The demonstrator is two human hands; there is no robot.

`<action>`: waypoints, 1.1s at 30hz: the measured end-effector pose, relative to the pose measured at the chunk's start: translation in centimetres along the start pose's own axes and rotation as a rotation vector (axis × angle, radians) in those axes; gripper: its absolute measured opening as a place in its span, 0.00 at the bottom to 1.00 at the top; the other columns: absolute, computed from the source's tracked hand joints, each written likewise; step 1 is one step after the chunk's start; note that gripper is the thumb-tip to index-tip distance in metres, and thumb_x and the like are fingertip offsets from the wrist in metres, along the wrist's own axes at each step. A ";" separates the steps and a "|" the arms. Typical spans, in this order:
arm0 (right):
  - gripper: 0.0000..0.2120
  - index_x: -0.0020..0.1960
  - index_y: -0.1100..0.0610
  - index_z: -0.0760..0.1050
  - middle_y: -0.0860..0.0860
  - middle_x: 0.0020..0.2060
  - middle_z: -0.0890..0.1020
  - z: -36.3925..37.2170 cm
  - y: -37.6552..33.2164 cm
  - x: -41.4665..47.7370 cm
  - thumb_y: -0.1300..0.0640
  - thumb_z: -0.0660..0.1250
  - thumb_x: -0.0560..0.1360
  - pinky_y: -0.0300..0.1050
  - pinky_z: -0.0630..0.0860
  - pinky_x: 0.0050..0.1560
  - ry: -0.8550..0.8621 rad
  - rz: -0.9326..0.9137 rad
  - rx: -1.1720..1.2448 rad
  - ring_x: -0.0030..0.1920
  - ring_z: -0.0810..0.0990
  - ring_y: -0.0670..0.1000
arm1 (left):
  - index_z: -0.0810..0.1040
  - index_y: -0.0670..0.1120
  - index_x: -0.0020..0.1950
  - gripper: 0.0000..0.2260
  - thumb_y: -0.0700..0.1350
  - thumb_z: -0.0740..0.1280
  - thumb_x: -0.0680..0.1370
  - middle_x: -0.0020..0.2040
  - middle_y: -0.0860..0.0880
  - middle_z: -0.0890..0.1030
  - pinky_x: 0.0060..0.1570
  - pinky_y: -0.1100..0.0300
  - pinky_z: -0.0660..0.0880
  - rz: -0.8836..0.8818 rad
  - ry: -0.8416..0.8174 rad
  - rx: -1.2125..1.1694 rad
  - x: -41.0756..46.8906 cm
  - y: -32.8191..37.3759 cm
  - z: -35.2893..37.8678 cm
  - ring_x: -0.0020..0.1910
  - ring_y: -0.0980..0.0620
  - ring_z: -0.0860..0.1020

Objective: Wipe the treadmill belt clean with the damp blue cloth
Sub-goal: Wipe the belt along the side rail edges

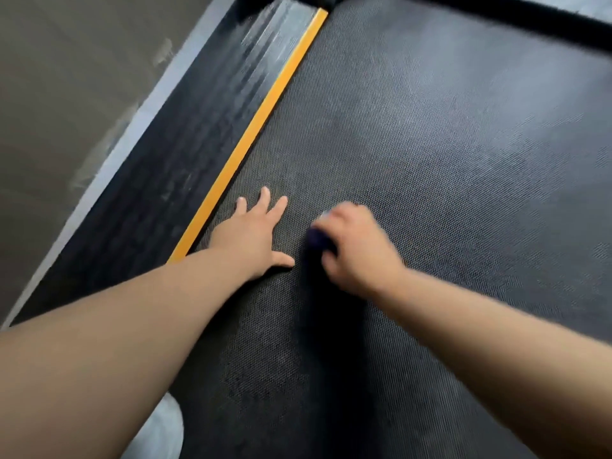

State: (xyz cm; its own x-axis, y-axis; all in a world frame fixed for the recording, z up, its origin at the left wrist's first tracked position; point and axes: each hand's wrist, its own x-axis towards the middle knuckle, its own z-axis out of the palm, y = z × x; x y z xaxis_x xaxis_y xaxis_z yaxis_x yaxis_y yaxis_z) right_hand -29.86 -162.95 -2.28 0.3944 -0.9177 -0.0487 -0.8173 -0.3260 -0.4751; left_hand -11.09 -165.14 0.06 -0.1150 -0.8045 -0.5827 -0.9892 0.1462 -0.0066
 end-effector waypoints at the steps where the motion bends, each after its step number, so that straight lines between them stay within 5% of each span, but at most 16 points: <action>1: 0.17 0.54 0.50 0.76 0.51 0.54 0.75 0.7 -0.8 -1.5 0.54 0.64 0.65 0.51 0.73 0.54 -0.103 -0.131 0.019 0.51 0.73 0.56 | 0.37 0.59 0.76 0.47 0.68 0.66 0.69 0.77 0.55 0.38 0.61 0.43 0.71 0.003 0.008 -0.003 0.0 0.0 0.1 0.77 0.44 0.44; 4: 0.22 0.61 0.53 0.75 0.53 0.56 0.78 -0.1 1.4 -0.4 0.55 0.67 0.67 0.51 0.73 0.57 -0.151 -0.267 0.003 0.53 0.76 0.58 | 0.39 0.57 0.77 0.47 0.67 0.66 0.70 0.77 0.55 0.38 0.65 0.42 0.66 0.007 0.029 -0.085 -0.2 -0.2 0.4 0.77 0.44 0.42; 6: 0.27 0.67 0.54 0.71 0.55 0.59 0.77 -1.6 2.1 1.6 0.55 0.69 0.68 0.50 0.69 0.63 0.000 -0.082 0.043 0.59 0.75 0.60 | 0.38 0.56 0.77 0.48 0.64 0.69 0.70 0.78 0.55 0.40 0.69 0.42 0.60 -0.002 0.034 -0.185 -0.8 -0.2 0.2 0.77 0.45 0.42; 8: 0.37 0.74 0.53 0.60 0.54 0.67 0.71 -2.7 1.7 1.7 0.55 0.71 0.68 0.40 0.61 0.67 -0.027 0.104 0.153 0.67 0.69 0.54 | 0.34 0.57 0.75 0.50 0.60 0.71 0.71 0.78 0.53 0.44 0.68 0.41 0.60 -0.046 0.032 -0.320 -1.5 0.7 -0.2 0.77 0.44 0.48; 11: 0.37 0.75 0.56 0.59 0.52 0.71 0.67 -4.2 1.3 -1.0 0.50 0.63 0.68 0.40 0.61 0.70 -0.064 0.072 0.202 0.70 0.66 0.49 | 0.35 0.59 0.75 0.45 0.59 0.67 0.73 0.78 0.50 0.50 0.69 0.42 0.61 -0.023 0.200 -0.439 -1.8 3.4 -1.0 0.76 0.44 0.54; 14: 0.29 0.70 0.58 0.68 0.54 0.70 0.69 -4.6 4.2 -3.5 0.52 0.57 0.69 0.41 0.55 0.73 0.151 0.259 0.116 0.71 0.64 0.52 | 0.46 0.61 0.76 0.35 0.62 0.61 0.74 0.78 0.50 0.50 0.71 0.43 0.56 0.182 0.401 -0.443 -0.8 6.7 0.0 0.77 0.44 0.50; 17: 0.26 0.68 0.59 0.70 0.58 0.71 0.68 -2.4 6.0 -4.0 0.53 0.57 0.72 0.45 0.52 0.73 0.220 0.351 0.026 0.73 0.62 0.57 | 0.75 0.57 0.65 0.20 0.59 0.61 0.75 0.71 0.47 0.70 0.63 0.40 0.66 0.459 0.582 -0.220 1.1 7.4 2.5 0.69 0.39 0.66; 20: 0.25 0.66 0.58 0.72 0.60 0.71 0.67 -0.3 6.1 -3.7 0.51 0.58 0.71 0.55 0.53 0.74 0.221 0.326 -0.065 0.73 0.61 0.60 | 0.82 0.51 0.49 0.10 0.49 0.63 0.74 0.56 0.46 0.80 0.50 0.44 0.75 0.619 0.721 -0.090 3.8 4.1 3.4 0.53 0.39 0.78; 25: 0.25 0.65 0.58 0.72 0.59 0.70 0.68 0.3 5.9 -3.5 0.49 0.55 0.71 0.57 0.54 0.73 0.255 0.362 -0.107 0.73 0.62 0.60 | 0.77 0.46 0.56 0.13 0.47 0.58 0.77 0.61 0.42 0.74 0.56 0.47 0.67 -0.050 0.755 -0.226 4.6 -1.2 2.4 0.55 0.36 0.72; 27: 0.25 0.64 0.58 0.73 0.60 0.70 0.68 0.3 5.9 -3.4 0.49 0.55 0.71 0.57 0.55 0.73 0.244 0.367 -0.130 0.72 0.62 0.61 | 0.76 0.46 0.56 0.16 0.50 0.55 0.75 0.60 0.43 0.73 0.56 0.47 0.64 -0.087 0.741 -0.251 3.0 1.9 3.5 0.56 0.38 0.72; 30: 0.24 0.63 0.58 0.73 0.60 0.69 0.69 0.1 5.7 -3.2 0.50 0.56 0.71 0.57 0.57 0.72 0.244 0.364 -0.152 0.71 0.64 0.61 | 0.77 0.51 0.54 0.13 0.54 0.60 0.75 0.58 0.46 0.76 0.53 0.47 0.69 0.218 0.731 -0.274 0.8 6.3 5.5 0.53 0.41 0.72; 33: 0.24 0.63 0.58 0.74 0.61 0.69 0.70 0.1 5.6 -3.3 0.50 0.56 0.71 0.57 0.58 0.72 0.242 0.359 -0.156 0.71 0.64 0.61 | 0.76 0.51 0.55 0.08 0.51 0.63 0.77 0.57 0.44 0.80 0.50 0.46 0.74 0.704 0.726 -0.100 2.6 3.1 5.1 0.51 0.40 0.77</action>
State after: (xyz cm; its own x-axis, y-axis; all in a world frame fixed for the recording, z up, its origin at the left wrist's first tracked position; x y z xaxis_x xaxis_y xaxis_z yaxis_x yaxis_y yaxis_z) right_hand -35.71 -161.77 -4.89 -0.0199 -0.9994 0.0294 -0.9450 0.0092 -0.3269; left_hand -13.95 -163.85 -5.67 -0.6688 -0.7142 0.2065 -0.6747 0.6998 0.2348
